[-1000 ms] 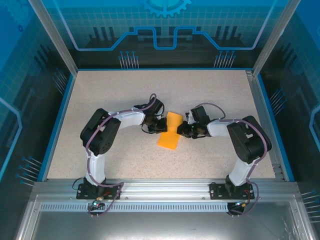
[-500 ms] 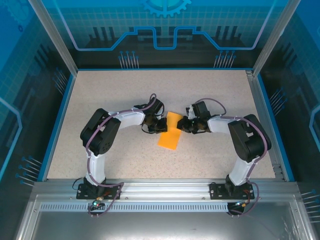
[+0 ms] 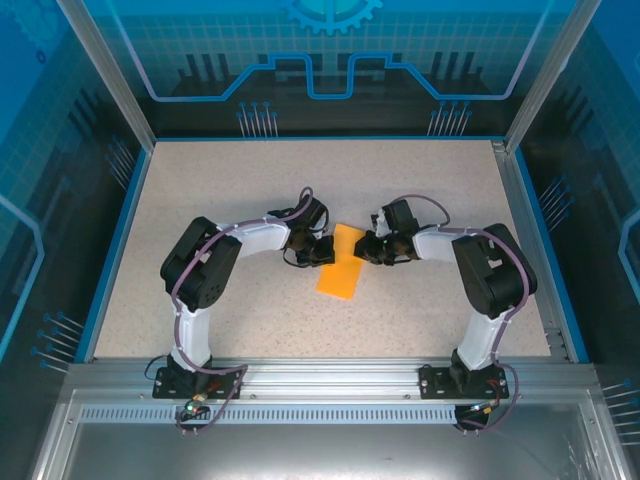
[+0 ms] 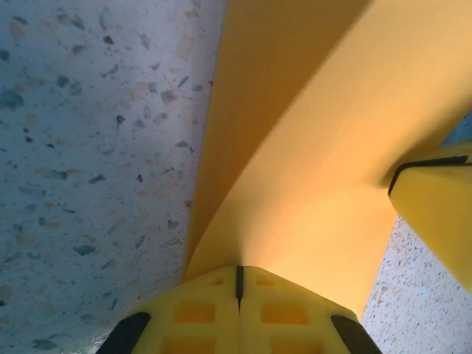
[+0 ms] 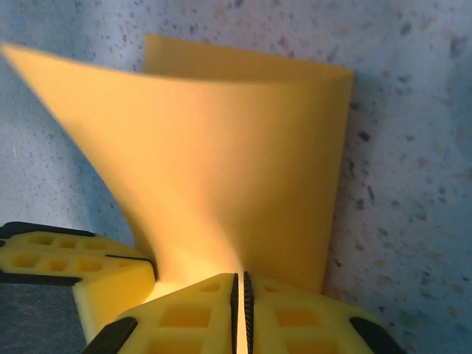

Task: Fold a paper plane with a square sheet of paper (pick it up from the middle)
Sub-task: Fold the square sheet of paper in half at the center of the table.

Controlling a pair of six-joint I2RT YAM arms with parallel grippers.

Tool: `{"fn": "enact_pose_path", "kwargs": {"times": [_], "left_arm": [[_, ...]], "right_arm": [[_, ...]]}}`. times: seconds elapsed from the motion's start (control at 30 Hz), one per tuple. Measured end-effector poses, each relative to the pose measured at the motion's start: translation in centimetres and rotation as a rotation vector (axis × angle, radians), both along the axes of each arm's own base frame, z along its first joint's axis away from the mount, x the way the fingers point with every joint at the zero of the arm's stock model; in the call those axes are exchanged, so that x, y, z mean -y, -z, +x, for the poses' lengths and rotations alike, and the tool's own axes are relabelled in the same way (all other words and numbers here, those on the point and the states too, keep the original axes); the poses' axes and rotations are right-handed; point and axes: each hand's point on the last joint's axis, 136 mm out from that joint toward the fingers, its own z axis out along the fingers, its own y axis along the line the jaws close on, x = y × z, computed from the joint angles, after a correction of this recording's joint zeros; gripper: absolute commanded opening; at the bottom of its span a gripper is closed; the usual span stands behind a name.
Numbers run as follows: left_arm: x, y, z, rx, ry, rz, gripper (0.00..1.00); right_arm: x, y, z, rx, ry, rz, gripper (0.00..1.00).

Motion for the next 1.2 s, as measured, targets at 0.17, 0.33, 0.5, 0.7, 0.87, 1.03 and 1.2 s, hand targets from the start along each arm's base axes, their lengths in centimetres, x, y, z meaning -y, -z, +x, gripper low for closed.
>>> {"fn": "enact_pose_path", "kwargs": {"times": [0.17, 0.33, 0.5, 0.7, 0.87, 1.03, 1.2], "left_arm": [[0.0, 0.0, 0.0, 0.000, 0.000, 0.000, 0.00], [0.0, 0.0, 0.0, 0.000, 0.000, 0.000, 0.00], [0.0, 0.0, 0.0, 0.001, 0.000, -0.001, 0.00], [0.0, 0.0, 0.0, 0.001, 0.001, -0.001, 0.00], [0.0, 0.0, 0.0, 0.001, 0.001, -0.001, 0.00], [0.0, 0.0, 0.0, 0.001, 0.001, -0.001, 0.00], [0.0, 0.0, 0.0, 0.001, 0.001, -0.001, 0.00]], "right_arm": [[0.3, -1.1, 1.4, 0.032, 0.008, 0.005, 0.13], [0.2, -0.5, 1.9, 0.024, 0.010, 0.004, 0.13], [0.5, 0.9, 1.9, -0.001, 0.018, -0.001, 0.13], [0.4, 0.8, 2.0, -0.006, 0.016, 0.002, 0.13], [0.6, 0.0, 2.6, -0.007, 0.016, -0.018, 0.14], [0.8, -1.3, 4.0, 0.025, 0.020, -0.015, 0.13], [1.1, 0.3, 4.0, -0.003, 0.026, -0.026, 0.13]]}}
